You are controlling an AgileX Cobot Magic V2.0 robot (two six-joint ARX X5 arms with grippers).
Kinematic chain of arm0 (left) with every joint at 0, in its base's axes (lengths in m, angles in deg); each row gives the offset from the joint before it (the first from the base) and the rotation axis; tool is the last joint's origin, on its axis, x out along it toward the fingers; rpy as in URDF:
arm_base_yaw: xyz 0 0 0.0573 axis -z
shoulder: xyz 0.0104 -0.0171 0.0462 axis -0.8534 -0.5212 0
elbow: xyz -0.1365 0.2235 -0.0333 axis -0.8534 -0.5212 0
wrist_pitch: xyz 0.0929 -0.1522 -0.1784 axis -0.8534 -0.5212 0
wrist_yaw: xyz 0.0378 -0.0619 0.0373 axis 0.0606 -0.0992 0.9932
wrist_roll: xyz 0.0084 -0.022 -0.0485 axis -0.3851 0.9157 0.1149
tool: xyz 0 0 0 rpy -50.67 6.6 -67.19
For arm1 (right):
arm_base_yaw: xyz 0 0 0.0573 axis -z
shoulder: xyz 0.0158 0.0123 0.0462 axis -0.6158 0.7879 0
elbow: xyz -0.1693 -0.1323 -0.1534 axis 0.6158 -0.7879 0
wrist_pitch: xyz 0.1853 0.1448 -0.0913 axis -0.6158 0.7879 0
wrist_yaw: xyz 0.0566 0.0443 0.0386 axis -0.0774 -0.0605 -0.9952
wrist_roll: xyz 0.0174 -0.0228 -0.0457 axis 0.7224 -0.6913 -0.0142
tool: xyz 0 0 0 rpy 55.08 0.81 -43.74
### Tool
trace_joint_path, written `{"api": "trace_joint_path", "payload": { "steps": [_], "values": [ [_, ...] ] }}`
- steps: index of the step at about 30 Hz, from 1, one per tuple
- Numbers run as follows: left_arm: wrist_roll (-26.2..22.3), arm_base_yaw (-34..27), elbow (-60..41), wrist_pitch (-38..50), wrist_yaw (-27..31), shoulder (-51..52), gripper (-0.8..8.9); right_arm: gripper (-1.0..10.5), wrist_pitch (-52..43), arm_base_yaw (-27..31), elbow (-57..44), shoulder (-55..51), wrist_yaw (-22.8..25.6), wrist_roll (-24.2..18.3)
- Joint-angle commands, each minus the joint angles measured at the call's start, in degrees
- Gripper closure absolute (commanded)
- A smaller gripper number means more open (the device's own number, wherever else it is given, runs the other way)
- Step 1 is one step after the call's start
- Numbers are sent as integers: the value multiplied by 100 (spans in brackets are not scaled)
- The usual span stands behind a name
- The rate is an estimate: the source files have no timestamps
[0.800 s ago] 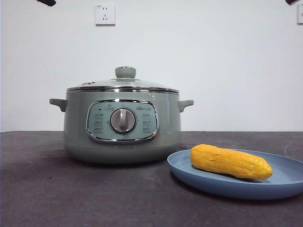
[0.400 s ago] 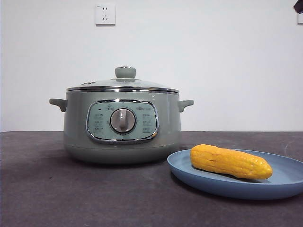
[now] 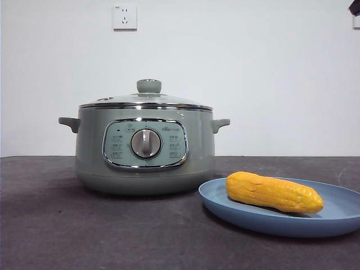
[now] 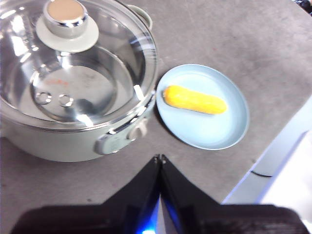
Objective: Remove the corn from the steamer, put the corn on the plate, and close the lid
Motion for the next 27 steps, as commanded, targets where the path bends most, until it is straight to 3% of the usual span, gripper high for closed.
{"api": "trace_joint_path", "payload": {
  "steps": [1, 4, 10, 18, 23, 27],
  "values": [
    [-227, 0, -55, 195, 289, -4, 817, 946, -33, -13, -24, -11, -4, 33],
    [-599, -247, -57, 981, 839, 168, 817, 946, -31, -13, -24, -11, -9, 33],
    [-1261, -1097, -332, 2695, 765, 1023, 817, 946, -31, -13, -24, -11, -7, 33],
    [-1296, -2494, -2321, 4050, 1012, 2677, 817, 946, -31, -13, -24, -11, -7, 33],
    [-1080, -2835, -4236, 5010, 1283, 3783, 817, 946, -31, -13, -24, -11, -7, 33],
    [-796, -2924, -5276, 5169, 1287, 4439, 817, 946, -31, -13, -24, -11, -7, 33]
  ]
}}
